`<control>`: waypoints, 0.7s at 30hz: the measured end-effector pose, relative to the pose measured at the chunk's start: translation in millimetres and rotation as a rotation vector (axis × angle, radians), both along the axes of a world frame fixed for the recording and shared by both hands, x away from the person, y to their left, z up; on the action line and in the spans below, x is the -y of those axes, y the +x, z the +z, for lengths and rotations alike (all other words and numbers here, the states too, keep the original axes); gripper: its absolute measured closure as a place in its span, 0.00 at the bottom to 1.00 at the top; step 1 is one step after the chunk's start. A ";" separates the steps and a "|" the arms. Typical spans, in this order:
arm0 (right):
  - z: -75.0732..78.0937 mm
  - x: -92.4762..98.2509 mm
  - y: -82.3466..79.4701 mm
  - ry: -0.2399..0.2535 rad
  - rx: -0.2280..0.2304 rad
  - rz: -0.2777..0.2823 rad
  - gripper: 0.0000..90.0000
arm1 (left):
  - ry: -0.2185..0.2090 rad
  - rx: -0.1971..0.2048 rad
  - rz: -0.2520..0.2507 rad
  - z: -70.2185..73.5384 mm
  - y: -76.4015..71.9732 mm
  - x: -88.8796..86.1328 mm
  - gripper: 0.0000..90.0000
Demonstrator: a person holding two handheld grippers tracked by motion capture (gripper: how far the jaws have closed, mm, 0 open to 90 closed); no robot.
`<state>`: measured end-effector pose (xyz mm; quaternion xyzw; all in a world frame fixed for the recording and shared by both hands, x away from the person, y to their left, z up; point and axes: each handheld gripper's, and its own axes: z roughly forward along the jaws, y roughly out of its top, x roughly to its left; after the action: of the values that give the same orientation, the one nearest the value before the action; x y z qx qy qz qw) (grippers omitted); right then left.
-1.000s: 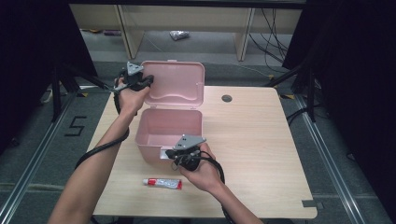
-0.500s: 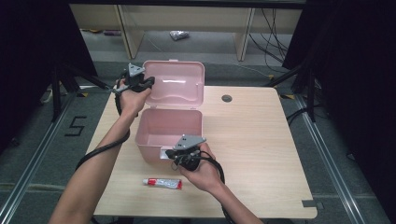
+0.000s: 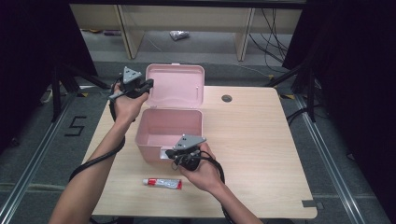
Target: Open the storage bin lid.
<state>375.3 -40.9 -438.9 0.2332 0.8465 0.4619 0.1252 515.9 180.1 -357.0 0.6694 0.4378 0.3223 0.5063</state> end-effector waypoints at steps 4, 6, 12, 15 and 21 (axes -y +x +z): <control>-0.4 -0.4 0.1 0.005 -0.008 0.002 1.00 | 0.006 0.014 -0.012 0.8 -12.3 -5.4 0.97; -0.4 -0.4 0.3 0.006 -0.008 0.003 1.00 | 0.016 0.014 -0.023 -1.3 -18.8 -7.7 0.97; -0.5 0.2 0.7 0.001 0.008 0.002 1.00 | 0.010 0.008 -0.045 -9.2 -37.2 -16.3 0.96; -0.7 -0.7 0.4 0.010 -0.006 0.000 1.00 | 0.013 0.010 -0.058 -11.7 -45.4 -19.2 0.96; -1.1 -1.0 0.6 0.015 0.000 -0.004 1.00 | 0.024 0.008 -0.095 -15.6 -64.5 -24.5 0.94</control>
<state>375.9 -39.9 -440.1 0.2357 0.8426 0.4680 0.1243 451.4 204.6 -372.6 0.6941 0.3995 0.3057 0.5149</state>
